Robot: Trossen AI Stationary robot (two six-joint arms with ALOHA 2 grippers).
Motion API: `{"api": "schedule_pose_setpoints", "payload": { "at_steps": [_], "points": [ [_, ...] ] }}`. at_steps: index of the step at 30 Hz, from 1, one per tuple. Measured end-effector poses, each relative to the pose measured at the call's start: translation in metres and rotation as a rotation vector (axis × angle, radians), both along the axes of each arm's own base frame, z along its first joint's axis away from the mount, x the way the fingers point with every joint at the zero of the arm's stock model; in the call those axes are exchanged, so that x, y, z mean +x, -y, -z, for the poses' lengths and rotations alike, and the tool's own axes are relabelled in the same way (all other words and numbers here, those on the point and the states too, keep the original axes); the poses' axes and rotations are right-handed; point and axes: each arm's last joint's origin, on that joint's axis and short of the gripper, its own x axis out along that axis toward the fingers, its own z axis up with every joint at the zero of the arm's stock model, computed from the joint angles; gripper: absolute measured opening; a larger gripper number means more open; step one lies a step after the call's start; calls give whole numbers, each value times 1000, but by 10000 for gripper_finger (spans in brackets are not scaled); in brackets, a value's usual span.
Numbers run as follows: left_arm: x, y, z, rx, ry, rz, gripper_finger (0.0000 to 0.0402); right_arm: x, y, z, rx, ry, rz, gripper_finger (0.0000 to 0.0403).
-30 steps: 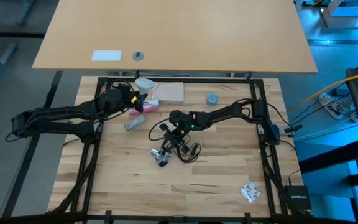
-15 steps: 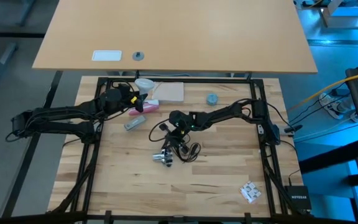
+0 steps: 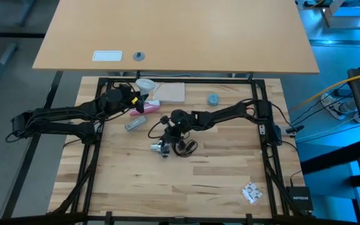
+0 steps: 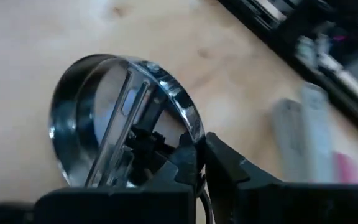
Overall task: Screw lightbulb
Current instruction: Insert the white lightbulb into the desk lamp
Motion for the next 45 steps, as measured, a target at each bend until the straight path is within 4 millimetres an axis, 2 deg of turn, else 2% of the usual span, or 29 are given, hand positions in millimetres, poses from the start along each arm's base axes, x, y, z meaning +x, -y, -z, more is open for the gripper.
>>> {"api": "schedule_pose_setpoints", "payload": {
  "at_steps": [8, 14, 18, 23, 34, 40, 45],
  "points": [
    [-1, -2, -1, 38, -21, -58, 155, -14, 11, -46, -433, 30, 234, 5],
    [-1, -2, -1, 52, -30, -59, 155, -21, 18, -64, -583, 25, 444, 4],
    [-1, -2, -1, 52, -30, -59, 155, -22, 18, -59, -546, -8, 469, 4],
    [-1, -2, -1, 52, -31, -59, 155, -26, 15, -50, -460, -96, 401, 4],
    [-1, -2, -1, 51, -31, -59, 155, -39, 12, -36, -405, -292, 349, 5],
    [-1, -2, -1, 49, -30, -60, 155, -39, 12, -36, -401, -295, 335, 35],
    [-1, -2, -1, 49, -30, -60, 155, -39, 9, -34, -352, -293, 240, 76]
  ]
}}
